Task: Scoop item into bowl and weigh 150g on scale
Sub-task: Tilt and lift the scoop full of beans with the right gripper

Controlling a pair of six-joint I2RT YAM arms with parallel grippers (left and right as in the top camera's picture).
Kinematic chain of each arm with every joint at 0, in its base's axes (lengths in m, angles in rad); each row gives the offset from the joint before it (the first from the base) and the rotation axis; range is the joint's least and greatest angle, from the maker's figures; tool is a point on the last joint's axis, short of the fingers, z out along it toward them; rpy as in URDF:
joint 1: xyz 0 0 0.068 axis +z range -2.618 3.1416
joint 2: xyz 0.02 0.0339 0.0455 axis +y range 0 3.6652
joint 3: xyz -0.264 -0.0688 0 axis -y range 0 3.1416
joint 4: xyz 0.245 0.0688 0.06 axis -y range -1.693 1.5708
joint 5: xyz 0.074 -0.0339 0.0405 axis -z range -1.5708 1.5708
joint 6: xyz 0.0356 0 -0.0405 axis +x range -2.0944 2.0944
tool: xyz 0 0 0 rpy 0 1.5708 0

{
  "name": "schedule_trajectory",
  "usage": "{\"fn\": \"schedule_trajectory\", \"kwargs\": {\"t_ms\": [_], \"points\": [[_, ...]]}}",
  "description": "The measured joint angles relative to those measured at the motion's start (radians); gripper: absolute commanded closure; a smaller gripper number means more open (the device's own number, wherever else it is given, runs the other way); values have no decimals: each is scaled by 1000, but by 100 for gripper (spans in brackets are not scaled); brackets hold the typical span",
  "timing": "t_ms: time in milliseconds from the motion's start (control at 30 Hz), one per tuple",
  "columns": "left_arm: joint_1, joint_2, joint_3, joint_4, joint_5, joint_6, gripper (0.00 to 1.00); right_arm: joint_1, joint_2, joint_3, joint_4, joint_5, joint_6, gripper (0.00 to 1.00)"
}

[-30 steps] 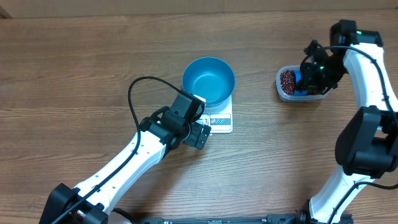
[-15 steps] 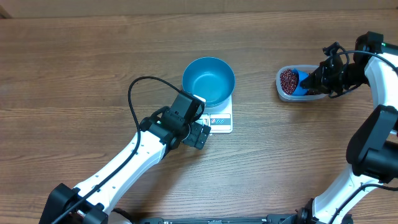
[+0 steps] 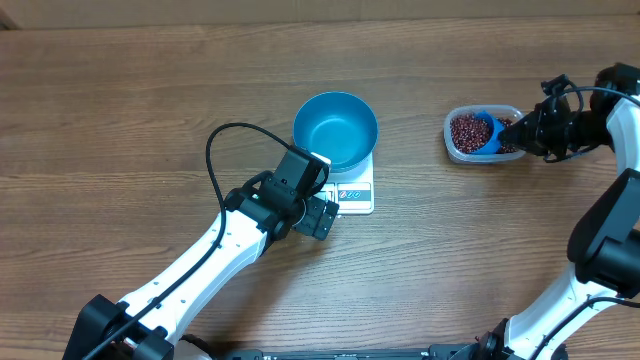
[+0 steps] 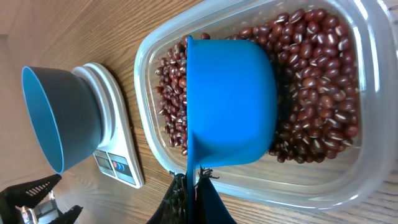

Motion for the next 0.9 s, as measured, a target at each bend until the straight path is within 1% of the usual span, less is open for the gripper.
{"fn": "schedule_trajectory", "kwargs": {"t_ms": [900], "points": [[0, 0, 0, 0, 0, 1, 0, -102, 12, 6, -61, -141, -95, 96]]}}
